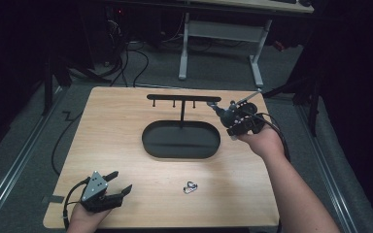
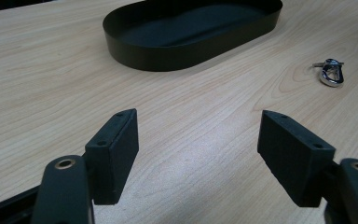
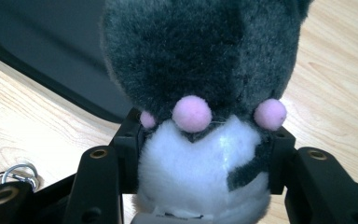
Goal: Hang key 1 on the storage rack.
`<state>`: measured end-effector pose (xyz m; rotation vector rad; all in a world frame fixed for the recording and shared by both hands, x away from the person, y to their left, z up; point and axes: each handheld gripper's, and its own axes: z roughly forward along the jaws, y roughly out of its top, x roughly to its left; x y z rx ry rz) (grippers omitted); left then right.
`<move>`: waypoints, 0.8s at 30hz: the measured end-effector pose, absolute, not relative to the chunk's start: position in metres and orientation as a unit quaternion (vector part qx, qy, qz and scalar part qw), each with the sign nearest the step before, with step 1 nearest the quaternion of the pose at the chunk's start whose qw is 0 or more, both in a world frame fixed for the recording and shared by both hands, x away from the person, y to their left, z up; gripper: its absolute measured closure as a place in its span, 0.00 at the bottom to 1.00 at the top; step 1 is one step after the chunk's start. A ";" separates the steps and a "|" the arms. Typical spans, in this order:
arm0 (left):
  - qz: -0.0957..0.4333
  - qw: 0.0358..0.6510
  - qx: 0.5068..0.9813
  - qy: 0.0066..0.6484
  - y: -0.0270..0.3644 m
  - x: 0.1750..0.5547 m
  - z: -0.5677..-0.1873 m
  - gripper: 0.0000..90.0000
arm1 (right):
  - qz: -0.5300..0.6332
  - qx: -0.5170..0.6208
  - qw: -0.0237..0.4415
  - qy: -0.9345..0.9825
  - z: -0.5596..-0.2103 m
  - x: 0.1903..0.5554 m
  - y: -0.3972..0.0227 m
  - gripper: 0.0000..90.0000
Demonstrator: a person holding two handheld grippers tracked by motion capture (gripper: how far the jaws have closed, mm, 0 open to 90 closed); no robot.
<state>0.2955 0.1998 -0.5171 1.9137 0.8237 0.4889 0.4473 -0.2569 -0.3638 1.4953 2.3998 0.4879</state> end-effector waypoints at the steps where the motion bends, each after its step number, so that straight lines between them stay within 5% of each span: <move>1: 0.200 0.480 0.784 0.338 0.200 0.296 -0.517 0.33 | 0.170 0.516 0.135 0.828 -0.367 0.448 -0.256 0.53; 24: 0.200 0.477 0.787 0.336 0.199 0.296 -0.519 0.33 | 0.194 0.534 0.113 0.815 -0.428 0.467 -0.238 0.44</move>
